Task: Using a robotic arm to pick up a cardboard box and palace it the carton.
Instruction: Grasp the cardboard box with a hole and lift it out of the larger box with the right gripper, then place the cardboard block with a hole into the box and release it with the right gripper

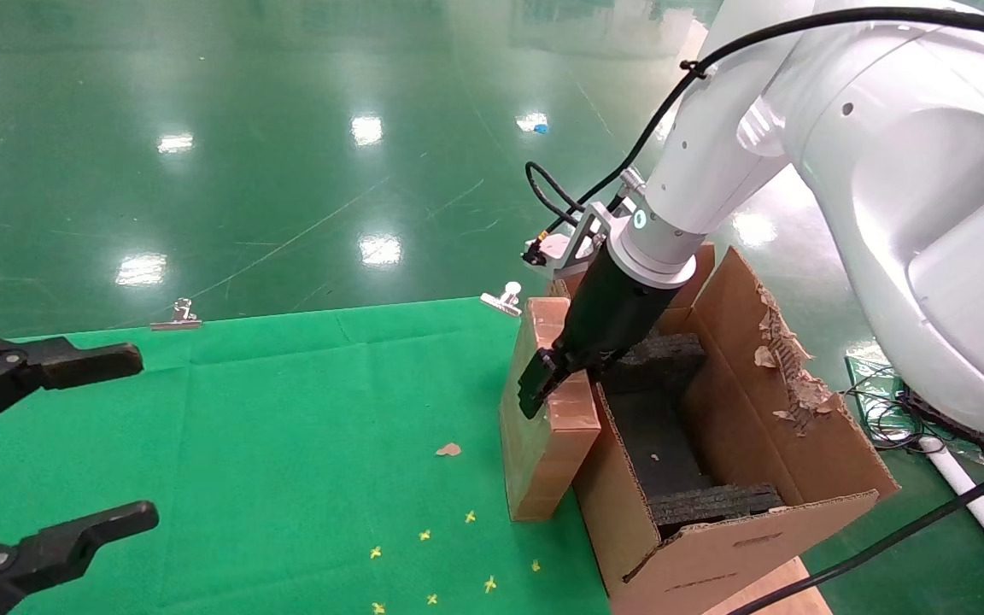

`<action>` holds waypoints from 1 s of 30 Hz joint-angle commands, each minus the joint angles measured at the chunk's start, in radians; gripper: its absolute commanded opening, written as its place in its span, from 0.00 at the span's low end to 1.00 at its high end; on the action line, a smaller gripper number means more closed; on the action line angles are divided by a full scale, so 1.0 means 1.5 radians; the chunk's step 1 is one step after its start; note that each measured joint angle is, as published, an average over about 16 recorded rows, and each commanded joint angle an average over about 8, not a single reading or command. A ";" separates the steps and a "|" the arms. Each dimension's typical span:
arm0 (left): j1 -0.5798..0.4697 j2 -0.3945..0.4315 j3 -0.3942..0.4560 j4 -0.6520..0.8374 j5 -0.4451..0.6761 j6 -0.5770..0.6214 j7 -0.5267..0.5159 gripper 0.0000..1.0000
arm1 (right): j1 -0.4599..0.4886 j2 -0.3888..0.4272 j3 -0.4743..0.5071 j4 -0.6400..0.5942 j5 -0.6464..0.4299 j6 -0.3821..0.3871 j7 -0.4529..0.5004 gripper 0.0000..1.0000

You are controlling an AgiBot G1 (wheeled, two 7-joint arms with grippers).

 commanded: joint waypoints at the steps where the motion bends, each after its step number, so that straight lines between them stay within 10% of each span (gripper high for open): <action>1: 0.000 0.000 0.000 0.000 0.000 0.000 0.000 0.00 | 0.000 -0.002 -0.002 -0.003 0.001 0.000 -0.003 0.00; 30: 0.000 -0.001 0.001 0.000 -0.001 -0.001 0.001 0.00 | 0.221 0.210 0.049 0.041 0.038 0.065 -0.176 0.00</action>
